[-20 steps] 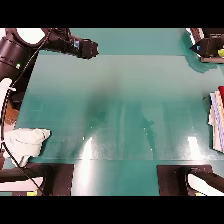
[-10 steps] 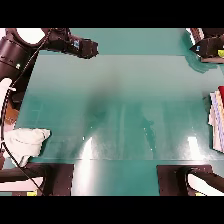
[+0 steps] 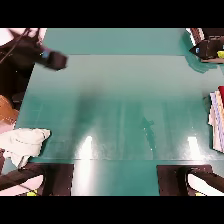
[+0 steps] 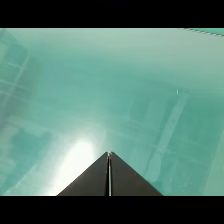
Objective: Fold the shirts.
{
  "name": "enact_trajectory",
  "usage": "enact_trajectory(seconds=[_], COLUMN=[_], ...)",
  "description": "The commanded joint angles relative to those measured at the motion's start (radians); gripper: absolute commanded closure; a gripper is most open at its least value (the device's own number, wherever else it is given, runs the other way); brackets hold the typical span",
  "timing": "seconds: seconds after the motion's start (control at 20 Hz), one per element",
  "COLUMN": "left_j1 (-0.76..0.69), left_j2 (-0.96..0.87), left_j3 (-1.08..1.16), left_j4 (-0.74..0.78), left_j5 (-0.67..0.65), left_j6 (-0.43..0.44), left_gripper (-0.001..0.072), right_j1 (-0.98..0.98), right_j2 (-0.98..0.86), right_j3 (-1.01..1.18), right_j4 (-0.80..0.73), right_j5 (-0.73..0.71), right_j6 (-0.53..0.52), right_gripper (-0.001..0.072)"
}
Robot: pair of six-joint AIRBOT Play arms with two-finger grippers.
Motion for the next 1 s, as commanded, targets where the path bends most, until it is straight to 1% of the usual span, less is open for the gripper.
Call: enact_trajectory(seconds=[0.0, 0.05, 0.1, 0.15, 0.2, 0.35, 0.45, 0.6, 0.7, 0.75, 0.8, 0.85, 0.95], left_j1=[0.101, 0.129, 0.157, 0.179, 0.198, 0.237, 0.237, 0.237, 0.237, 0.237, 0.237, 0.237, 0.237], left_j2=[0.198, 0.249, 0.291, 0.323, 0.348, 0.368, 0.368, 0.368, 0.368, 0.368, 0.368, 0.368, 0.368], left_j3=[-0.257, -0.344, -0.432, -0.509, -0.580, -0.761, -0.856, -0.961, -1.000, -1.004, -1.003, -1.003, -0.998], left_j4=[0.242, 0.282, 0.306, 0.320, 0.337, 0.356, 0.363, 0.374, 0.379, 0.379, 0.378, 0.378, 0.379], left_j5=[-0.156, -0.184, -0.216, -0.229, -0.230, -0.226, -0.190, -0.121, -0.109, -0.115, -0.121, -0.119, -0.122], left_j6=[-0.035, -0.079, -0.106, -0.121, -0.143, -0.168, -0.195, -0.227, -0.244, -0.253, -0.253, -0.251, -0.250], left_gripper=[0.0678, 0.0675, 0.0474, 0.0085, -0.0010, -0.0005, -0.0005, -0.0005, -0.0003, 0.0140, 0.0453, 0.0679, 0.0670], right_j1=[0.001, 0.001, 0.001, 0.001, 0.001, 0.001, 0.001, 0.001, 0.001, 0.001, 0.001, 0.001, 0.001], right_j2=[0.000, 0.000, 0.000, 0.000, 0.000, 0.000, 0.000, 0.000, 0.000, 0.000, 0.000, 0.000, 0.000], right_j3=[0.001, 0.001, 0.001, 0.001, 0.001, 0.001, 0.001, 0.001, 0.001, 0.001, 0.001, 0.001, 0.001], right_j4=[0.000, 0.000, 0.000, 0.000, 0.000, 0.000, 0.000, 0.000, 0.000, 0.000, 0.000, 0.000, 0.000], right_j5=[0.000, 0.000, -0.001, -0.002, -0.001, -0.001, -0.001, -0.001, -0.001, -0.002, -0.002, -0.002, -0.002], right_j6=[0.000, 0.000, 0.000, 0.000, 0.000, 0.000, 0.000, 0.000, 0.000, 0.000, 0.000, 0.000, 0.000], right_gripper=[0.0690, 0.0690, 0.0691, 0.0690, 0.0690, 0.0690, 0.0691, 0.0690, 0.0690, 0.0690, 0.0690, 0.0690, 0.0691])
